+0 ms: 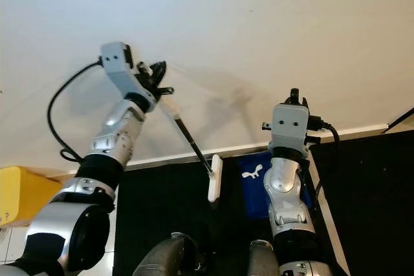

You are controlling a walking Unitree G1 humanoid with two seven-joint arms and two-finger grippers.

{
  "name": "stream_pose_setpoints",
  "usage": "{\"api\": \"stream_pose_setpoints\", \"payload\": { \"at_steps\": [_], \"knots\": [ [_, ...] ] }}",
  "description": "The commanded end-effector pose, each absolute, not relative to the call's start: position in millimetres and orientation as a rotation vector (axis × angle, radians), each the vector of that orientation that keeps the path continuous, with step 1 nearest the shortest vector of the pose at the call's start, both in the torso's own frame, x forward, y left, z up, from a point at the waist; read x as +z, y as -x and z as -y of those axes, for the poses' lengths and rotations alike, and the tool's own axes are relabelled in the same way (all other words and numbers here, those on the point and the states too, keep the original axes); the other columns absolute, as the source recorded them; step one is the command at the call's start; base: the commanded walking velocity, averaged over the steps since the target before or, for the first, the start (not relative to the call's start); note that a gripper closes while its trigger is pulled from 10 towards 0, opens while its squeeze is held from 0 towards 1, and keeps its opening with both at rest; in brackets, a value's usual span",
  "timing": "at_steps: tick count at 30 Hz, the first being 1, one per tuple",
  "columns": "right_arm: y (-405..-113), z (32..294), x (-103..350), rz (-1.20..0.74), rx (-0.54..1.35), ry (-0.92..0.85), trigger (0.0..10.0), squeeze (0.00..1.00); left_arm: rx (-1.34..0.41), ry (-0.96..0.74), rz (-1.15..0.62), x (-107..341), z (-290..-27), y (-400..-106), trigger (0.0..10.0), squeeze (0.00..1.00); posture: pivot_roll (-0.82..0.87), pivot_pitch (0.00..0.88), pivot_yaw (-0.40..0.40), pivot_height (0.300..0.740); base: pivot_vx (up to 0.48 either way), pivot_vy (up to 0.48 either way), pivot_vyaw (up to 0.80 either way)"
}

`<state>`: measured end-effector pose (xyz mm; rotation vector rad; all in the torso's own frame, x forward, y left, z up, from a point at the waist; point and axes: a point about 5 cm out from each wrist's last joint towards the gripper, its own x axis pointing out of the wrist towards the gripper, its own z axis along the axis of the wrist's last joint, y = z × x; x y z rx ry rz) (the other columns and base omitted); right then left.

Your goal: Sweep floor

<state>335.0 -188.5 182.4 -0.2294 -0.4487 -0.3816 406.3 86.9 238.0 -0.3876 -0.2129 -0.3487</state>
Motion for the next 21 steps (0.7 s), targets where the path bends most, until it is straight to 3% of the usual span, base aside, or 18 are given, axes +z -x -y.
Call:
{"api": "stream_pose_setpoints", "payload": {
  "at_steps": [1,8,11,21],
  "knots": [
    [-331.7,180.1,154.5,0.331,-0.341,0.191,10.0,0.00,-0.348,0.415,0.184,229.2,-77.5,-405.2,10.0,0.40,0.06,0.479,0.257,0.740,0.000,0.000,0.00],
    [-332.1,177.7,155.5,0.339,-0.322,0.179,10.0,0.00,-0.358,0.468,0.147,222.7,-63.6,-403.8,10.0,0.40,0.06,0.479,0.257,0.740,0.000,0.000,0.00],
    [-332.6,174.0,156.5,0.349,-0.298,0.162,10.0,0.00,-0.394,0.643,0.131,230.6,-47.6,-403.6,10.0,0.40,0.05,0.468,0.257,0.740,0.000,0.000,0.00],
    [-334.8,175.1,156.4,0.345,-0.300,0.147,10.0,0.00,-0.564,0.775,0.122,240.7,-14.4,-393.8,10.0,0.39,0.06,0.446,0.252,0.740,0.000,0.000,0.00]
  ]
}}
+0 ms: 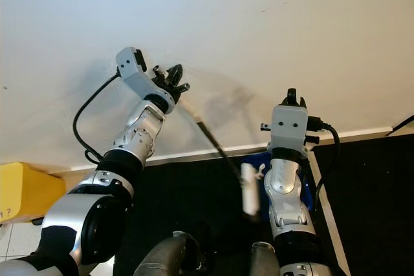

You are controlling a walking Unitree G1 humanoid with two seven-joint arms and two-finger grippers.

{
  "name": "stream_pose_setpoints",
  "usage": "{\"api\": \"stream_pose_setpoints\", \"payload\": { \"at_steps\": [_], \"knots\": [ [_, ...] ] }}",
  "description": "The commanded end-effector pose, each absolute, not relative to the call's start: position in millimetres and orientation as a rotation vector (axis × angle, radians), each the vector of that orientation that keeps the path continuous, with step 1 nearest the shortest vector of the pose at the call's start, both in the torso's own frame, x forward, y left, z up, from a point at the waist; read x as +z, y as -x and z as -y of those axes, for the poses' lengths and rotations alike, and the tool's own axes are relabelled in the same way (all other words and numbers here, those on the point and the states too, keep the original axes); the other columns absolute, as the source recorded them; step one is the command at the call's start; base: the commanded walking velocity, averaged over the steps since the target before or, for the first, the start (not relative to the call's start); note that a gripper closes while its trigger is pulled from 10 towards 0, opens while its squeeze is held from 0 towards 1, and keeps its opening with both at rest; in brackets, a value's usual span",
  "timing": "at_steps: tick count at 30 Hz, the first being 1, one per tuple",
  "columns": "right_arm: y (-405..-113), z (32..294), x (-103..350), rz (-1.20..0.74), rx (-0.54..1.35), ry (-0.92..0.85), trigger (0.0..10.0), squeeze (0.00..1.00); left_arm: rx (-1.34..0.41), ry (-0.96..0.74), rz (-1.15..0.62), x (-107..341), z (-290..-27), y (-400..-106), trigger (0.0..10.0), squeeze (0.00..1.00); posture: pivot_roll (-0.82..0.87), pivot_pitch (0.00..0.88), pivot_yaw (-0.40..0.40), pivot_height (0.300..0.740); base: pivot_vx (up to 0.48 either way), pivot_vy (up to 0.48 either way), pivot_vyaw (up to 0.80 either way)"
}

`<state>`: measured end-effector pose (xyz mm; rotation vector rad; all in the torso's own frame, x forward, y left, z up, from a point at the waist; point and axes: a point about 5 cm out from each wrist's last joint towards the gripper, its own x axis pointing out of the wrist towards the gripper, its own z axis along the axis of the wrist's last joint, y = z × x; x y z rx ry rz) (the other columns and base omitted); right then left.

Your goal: Sweep floor

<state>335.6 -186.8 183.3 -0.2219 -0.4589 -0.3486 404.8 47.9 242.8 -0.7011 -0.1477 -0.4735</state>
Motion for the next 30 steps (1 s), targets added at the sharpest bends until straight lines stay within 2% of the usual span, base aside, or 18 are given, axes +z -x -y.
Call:
{"api": "stream_pose_setpoints", "payload": {
  "at_steps": [1,3,7,8,10,13,14,15,16,20,21,28,29,30],
  "knots": [
    [-335.3,175.1,156.6,0.345,-0.301,0.146,10.0,0.00,-0.583,0.779,0.117,240.4,-10.4,-391.9,10.0,0.39,0.06,0.446,0.252,0.740,0.000,0.000,0.00],
    [-336.8,175.8,157.8,0.347,-0.302,0.141,10.0,0.00,-0.622,0.785,0.119,243.0,-5.2,-388.3,10.0,0.38,0.06,0.440,0.248,0.740,0.000,0.000,0.00],
    [-338.3,178.4,159.4,0.352,-0.304,0.128,10.0,0.00,-0.629,0.796,0.147,252.9,-14.1,-388.9,10.0,0.38,0.07,0.416,0.243,0.740,0.000,0.000,0.00],
    [-338.9,178.8,163.3,0.370,-0.282,0.103,10.0,0.00,-0.617,0.752,0.184,262.7,-31.7,-390.5,10.0,0.36,0.08,0.388,0.236,0.740,0.000,0.000,0.00],
    [-338.9,178.5,165.0,0.378,-0.270,0.093,10.0,0.00,-0.610,0.724,0.192,265.5,-38.6,-390.9,10.0,0.36,0.08,0.388,0.236,0.740,0.000,0.000,0.00],
    [-338.2,176.0,170.7,0.401,-0.231,0.048,10.0,0.00,-0.580,0.587,0.214,271.5,-67.2,-388.2,10.0,0.34,0.08,0.355,0.231,0.740,0.000,0.000,0.00],
    [-338.2,176.0,170.7,0.401,-0.231,0.048,10.0,0.00,-0.580,0.587,0.214,271.5,-67.2,-388.2,10.0,0.34,0.08,0.355,0.231,0.740,0.000,0.000,0.00],
    [-336.3,172.8,176.1,0.414,-0.196,0.000,10.0,0.00,-0.522,0.429,0.208,271.8,-99.0,-382.3,10.0,0.30,0.09,0.331,0.226,0.740,0.000,0.000,0.00],
    [-335.1,171.3,178.6,0.420,-0.182,-0.015,10.0,0.00,-0.487,0.372,0.212,273.1,-113.1,-378.8,10.0,0.25,0.10,0.318,0.225,0.740,0.000,0.000,0.00],
    [-333.5,169.5,181.2,0.432,-0.161,-0.026,10.0,0.00,-0.443,0.321,0.218,275.9,-130.1,-373.3,10.0,0.24,0.10,0.302,0.224,0.740,0.000,0.000,0.00],
    [-330.7,167.0,186.6,0.448,-0.136,-0.075,10.0,0.00,-0.388,0.255,0.245,285.8,-151.4,-367.6,10.0,0.15,0.10,0.269,0.212,0.740,0.000,0.000,0.00],
    [-325.0,157.2,195.9,0.463,-0.070,-0.157,10.0,0.00,-0.282,0.164,0.270,300.8,-178.1,-358.2,10.0,0.13,0.08,0.220,0.196,0.740,0.000,0.000,0.00],
    [-323.7,152.8,196.1,0.455,-0.048,-0.177,10.0,0.00,-0.262,0.143,0.264,301.0,-181.4,-356.4,10.0,0.00,0.07,0.205,0.191,0.740,0.000,0.000,0.00],
    [-322.6,150.0,196.4,0.449,-0.032,-0.190,10.0,0.00,-0.249,0.128,0.254,301.3,-183.3,-353.5,10.0,0.00,0.07,0.205,0.191,0.740,0.000,0.000,0.00]
  ]
}}
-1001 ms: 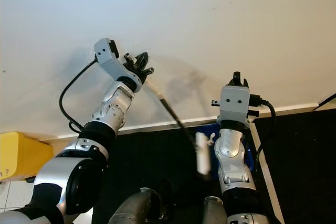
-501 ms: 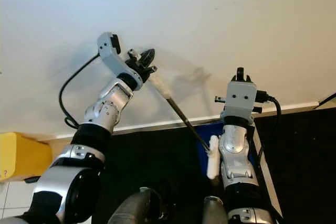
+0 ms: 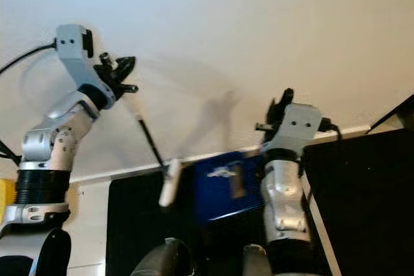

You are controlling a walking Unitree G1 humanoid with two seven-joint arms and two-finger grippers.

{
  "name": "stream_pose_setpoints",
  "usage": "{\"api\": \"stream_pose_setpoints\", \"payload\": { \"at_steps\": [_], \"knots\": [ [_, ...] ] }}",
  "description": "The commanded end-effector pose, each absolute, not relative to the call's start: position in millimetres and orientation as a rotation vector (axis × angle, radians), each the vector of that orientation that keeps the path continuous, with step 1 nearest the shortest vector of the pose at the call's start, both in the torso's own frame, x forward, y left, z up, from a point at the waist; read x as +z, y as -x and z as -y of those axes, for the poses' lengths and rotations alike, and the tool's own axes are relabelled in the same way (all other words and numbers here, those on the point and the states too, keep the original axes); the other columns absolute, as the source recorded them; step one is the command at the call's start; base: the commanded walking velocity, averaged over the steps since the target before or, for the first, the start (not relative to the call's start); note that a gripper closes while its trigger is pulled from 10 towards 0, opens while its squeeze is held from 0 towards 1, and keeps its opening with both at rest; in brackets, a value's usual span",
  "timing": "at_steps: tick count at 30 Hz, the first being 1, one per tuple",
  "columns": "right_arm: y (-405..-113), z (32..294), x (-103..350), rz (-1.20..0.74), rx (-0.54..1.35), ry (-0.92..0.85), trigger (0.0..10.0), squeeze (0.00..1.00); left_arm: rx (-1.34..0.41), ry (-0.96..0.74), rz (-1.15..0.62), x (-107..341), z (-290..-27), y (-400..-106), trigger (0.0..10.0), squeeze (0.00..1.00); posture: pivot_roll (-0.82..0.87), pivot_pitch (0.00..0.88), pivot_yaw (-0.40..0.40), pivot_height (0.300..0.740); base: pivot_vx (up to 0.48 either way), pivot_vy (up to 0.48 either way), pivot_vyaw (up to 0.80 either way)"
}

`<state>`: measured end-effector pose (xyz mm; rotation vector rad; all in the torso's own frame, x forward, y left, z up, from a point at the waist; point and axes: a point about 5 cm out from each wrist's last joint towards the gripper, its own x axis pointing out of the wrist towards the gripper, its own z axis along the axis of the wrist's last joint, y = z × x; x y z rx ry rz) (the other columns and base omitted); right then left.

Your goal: Sweep floor

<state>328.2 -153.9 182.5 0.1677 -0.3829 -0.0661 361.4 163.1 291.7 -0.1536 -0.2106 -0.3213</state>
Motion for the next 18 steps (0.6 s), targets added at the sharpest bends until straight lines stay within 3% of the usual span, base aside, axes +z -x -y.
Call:
{"api": "stream_pose_setpoints", "payload": {
  "at_steps": [1,11,18],
  "knots": [
    [-322.6,150.0,196.4,0.449,-0.032,-0.190,10.0,0.00,-0.249,0.128,0.254,301.3,-183.3,-353.5,10.0,0.00,0.07,0.205,0.191,0.740,0.000,0.000,0.00],
    [-314.7,145.2,175.7,0.346,-0.012,-0.211,10.0,0.00,-0.094,-0.023,0.222,287.1,-204.7,-333.4,10.0,0.00,0.04,0.132,0.160,0.740,0.000,0.000,0.00],
    [-318.0,149.8,161.7,0.289,-0.022,-0.334,10.0,0.00,0.083,-0.076,0.278,297.4,-232.3,-328.1,10.0,0.00,0.05,0.107,0.145,0.740,0.000,0.000,0.00]
  ]
}}
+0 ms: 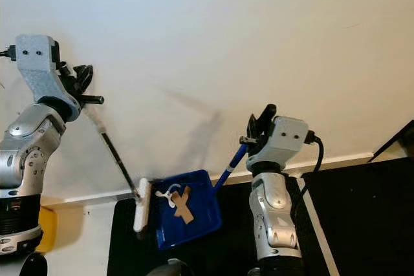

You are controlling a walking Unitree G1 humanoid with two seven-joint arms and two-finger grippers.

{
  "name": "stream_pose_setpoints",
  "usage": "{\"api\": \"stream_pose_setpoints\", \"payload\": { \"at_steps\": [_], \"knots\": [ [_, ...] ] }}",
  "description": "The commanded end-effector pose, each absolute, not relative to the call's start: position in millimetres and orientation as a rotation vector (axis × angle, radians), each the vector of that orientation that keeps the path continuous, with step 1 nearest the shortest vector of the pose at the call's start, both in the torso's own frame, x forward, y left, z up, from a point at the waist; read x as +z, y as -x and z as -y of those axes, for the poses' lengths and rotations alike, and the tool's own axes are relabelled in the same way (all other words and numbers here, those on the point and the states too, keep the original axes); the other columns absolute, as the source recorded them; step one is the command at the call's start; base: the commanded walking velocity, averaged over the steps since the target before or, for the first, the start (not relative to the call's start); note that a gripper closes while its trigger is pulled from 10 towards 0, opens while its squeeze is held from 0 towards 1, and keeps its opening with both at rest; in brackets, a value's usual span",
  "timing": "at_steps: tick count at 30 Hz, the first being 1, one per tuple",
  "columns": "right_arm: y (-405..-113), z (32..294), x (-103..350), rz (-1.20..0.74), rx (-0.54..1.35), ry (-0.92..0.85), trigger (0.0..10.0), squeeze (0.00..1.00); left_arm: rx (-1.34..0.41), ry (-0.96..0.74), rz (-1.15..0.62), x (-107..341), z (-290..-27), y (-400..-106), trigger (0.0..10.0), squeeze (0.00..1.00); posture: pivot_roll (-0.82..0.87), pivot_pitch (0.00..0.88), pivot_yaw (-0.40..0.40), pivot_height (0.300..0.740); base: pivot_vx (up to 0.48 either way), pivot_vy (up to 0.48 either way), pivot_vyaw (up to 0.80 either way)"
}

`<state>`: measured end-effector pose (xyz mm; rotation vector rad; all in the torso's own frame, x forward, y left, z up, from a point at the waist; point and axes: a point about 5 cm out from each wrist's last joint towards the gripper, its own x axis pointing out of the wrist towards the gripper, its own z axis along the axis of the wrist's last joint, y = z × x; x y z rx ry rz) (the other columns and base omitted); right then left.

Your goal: Sweep floor

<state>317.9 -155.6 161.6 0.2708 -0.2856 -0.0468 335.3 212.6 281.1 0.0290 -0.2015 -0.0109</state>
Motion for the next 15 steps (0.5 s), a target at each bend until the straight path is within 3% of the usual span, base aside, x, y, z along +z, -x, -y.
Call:
{"api": "stream_pose_setpoints", "payload": {
  "at_steps": [1,8,15],
  "knots": [
    [-318.4,150.8,160.1,0.284,-0.024,-0.342,10.0,0.00,0.108,-0.080,0.291,302.3,-237.2,-327.8,10.0,0.00,0.05,0.104,0.143,0.740,0.000,0.000,0.00],
    [-316.6,151.8,144.9,0.234,-0.024,-0.322,10.0,0.00,0.153,-0.227,0.335,329.2,-252.7,-324.3,10.0,0.00,0.06,0.105,0.142,0.740,0.000,0.000,0.00],
    [-309.9,155.9,126.2,0.173,-0.038,-0.292,10.0,0.00,0.214,-0.305,0.284,312.8,-257.8,-322.0,10.0,0.00,0.06,0.121,0.150,0.740,0.000,0.000,0.00]
  ]
}}
